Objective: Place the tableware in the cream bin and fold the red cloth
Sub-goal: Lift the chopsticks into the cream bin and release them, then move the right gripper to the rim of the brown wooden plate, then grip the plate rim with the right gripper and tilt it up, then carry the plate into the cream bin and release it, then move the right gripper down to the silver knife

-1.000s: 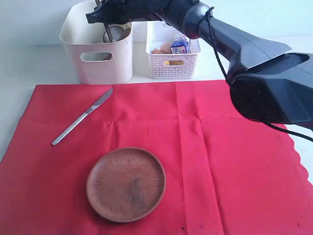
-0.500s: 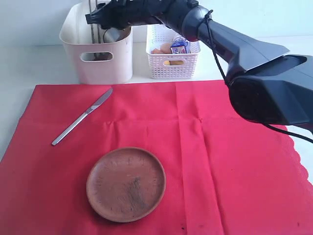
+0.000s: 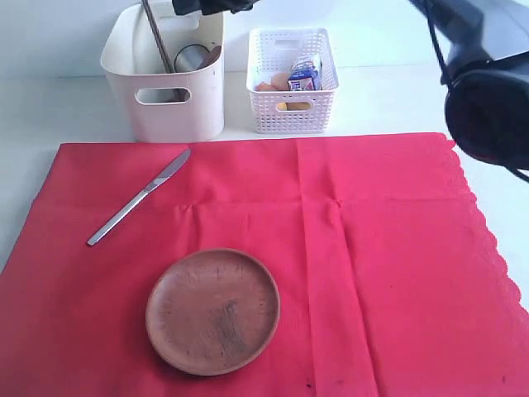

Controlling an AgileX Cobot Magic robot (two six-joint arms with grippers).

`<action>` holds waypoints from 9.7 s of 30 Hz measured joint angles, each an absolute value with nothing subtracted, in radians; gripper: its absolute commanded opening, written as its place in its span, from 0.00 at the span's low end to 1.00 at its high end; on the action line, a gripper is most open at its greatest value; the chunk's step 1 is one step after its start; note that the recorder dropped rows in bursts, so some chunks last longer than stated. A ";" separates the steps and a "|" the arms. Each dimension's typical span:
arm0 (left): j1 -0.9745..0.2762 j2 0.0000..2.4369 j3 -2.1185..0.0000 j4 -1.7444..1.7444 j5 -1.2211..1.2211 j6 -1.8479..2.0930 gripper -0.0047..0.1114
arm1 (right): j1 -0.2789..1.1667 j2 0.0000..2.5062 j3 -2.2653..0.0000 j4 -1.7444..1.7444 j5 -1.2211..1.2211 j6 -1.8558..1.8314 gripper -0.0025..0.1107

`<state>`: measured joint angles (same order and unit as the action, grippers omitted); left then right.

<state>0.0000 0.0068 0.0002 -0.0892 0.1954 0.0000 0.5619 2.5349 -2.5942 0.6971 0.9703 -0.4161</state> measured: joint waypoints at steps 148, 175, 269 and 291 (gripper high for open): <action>0.000 0.007 0.000 -0.089 0.195 0.000 0.06 | 0.813 1.843 -1.006 0.712 0.556 -0.468 0.02; 0.000 0.007 0.000 -0.089 0.195 0.000 0.06 | 0.636 2.202 -1.869 1.119 0.524 -0.434 0.02; 0.000 0.007 0.000 -0.089 0.195 0.000 0.06 | 0.883 2.508 -2.037 0.569 0.755 -1.168 0.66; 0.000 0.007 0.000 -0.089 0.195 0.000 0.06 | 0.885 2.544 -2.045 0.434 0.710 -1.130 0.10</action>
<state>0.0000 0.0068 0.0002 -0.0892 0.1954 0.0000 0.8853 2.5435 -2.0454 0.4343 0.7099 -1.1300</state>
